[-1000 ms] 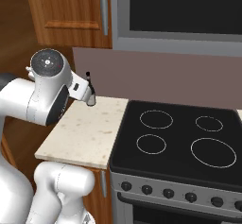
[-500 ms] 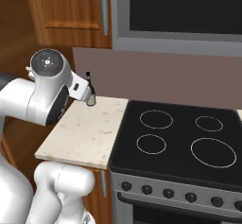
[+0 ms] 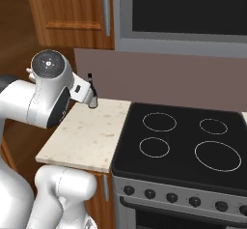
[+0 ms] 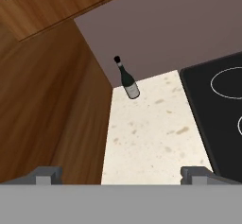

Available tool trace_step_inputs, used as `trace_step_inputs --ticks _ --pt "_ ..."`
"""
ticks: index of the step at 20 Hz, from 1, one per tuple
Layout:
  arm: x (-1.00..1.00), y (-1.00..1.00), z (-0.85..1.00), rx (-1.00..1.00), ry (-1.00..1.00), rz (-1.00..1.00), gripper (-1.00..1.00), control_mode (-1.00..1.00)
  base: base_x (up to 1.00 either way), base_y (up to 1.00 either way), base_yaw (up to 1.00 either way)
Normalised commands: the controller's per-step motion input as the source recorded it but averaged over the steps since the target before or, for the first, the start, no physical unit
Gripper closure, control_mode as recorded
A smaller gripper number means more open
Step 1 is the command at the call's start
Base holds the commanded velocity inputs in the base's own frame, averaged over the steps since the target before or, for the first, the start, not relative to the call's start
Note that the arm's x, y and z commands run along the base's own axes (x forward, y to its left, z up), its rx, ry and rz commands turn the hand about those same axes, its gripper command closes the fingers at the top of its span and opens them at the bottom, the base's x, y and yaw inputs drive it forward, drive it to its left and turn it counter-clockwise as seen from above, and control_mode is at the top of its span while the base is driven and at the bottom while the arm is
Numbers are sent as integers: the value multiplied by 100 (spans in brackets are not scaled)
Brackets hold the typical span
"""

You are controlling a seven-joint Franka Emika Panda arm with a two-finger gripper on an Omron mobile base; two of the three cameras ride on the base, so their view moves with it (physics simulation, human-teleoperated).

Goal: Close all open cabinet doors.

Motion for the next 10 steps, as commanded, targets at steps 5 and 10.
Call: trace_step_inputs --ticks 5,10 --pt "0 0 0 0 0 0 -100 100 -42 -5 0" --pt "0 0 0 0 0 0 -100 100 -60 -11 0"
